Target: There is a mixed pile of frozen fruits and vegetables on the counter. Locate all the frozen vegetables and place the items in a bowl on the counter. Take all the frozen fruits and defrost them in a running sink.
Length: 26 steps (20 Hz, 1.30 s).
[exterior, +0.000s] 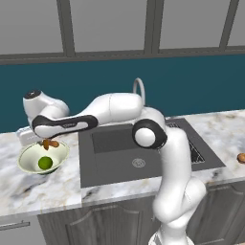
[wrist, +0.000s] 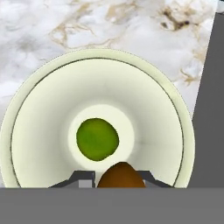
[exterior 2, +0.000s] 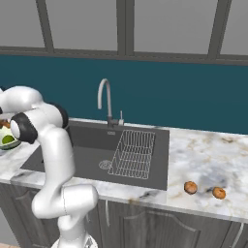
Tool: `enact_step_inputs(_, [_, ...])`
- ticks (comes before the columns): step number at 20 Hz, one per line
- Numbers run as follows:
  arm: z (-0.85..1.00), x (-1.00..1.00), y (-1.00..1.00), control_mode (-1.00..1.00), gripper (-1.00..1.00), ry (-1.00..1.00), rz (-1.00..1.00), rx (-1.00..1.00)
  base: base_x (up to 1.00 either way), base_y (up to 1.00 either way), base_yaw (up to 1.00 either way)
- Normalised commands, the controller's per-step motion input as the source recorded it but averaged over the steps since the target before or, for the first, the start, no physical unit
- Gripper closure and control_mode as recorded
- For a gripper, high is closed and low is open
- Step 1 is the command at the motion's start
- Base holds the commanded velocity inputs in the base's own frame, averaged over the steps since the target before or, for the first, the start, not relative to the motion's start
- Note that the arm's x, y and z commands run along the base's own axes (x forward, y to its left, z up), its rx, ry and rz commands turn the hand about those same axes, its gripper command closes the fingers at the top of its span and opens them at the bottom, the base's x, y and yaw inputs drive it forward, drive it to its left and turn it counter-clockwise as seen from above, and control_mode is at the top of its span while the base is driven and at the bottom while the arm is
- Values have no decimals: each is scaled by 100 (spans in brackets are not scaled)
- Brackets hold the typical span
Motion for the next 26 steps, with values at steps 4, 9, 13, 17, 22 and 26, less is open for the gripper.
enact_step_inputs(4, [-23,8,12,-100,100,2,-2,1,0,0,0])
enact_step_inputs(9, [-13,1,5,-100,100,4,-3,3,0,0,0])
enact_step_inputs(13, [-16,1,1,-100,100,4,-4,4,0,0,0])
enact_step_inputs(17, [-19,4,0,-100,100,2,-4,4,0,0,0])
enact_step_inputs(22, [-17,4,0,-100,100,0,-4,3,0,0,0])
enact_step_inputs(26, [-18,0,4,-100,100,0,-3,1,0,0,0])
